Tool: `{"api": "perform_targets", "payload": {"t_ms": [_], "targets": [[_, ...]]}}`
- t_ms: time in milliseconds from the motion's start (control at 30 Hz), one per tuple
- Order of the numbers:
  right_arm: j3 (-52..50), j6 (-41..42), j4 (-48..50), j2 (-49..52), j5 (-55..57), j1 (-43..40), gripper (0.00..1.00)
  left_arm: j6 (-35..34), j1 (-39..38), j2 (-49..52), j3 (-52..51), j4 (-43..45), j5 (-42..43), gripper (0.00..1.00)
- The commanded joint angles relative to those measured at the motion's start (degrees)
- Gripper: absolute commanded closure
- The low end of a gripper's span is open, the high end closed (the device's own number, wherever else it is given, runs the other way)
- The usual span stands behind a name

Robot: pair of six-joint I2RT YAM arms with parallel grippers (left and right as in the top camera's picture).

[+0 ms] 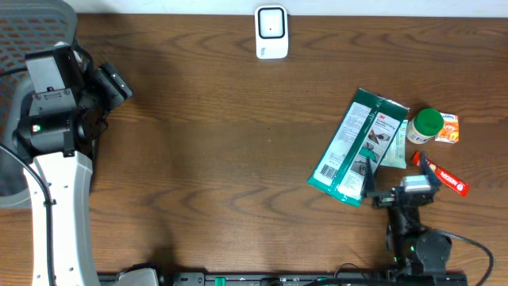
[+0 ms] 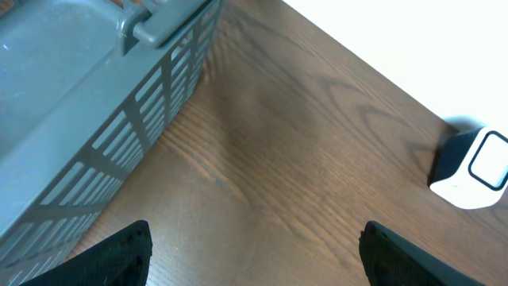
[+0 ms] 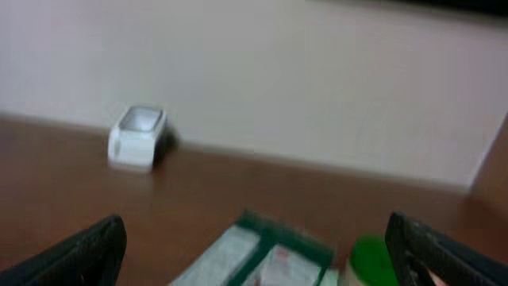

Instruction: Scan the item barcode

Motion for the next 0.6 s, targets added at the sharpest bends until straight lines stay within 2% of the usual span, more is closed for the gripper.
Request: {"api": "perform_targets", "payload": {"t_ms": [0, 567], "targets": [[-0.07, 1.81, -5.53, -0.28, 0.81, 0.55, 0.01, 0.11, 0.28, 0.39, 0.31, 0.17, -0.52, 0.16], [-0.07, 2.19, -6.10, 0.90, 1.03, 0.55, 0.01, 0.09, 0.28, 0.39, 0.31, 0.17, -0.52, 0.16]]}}
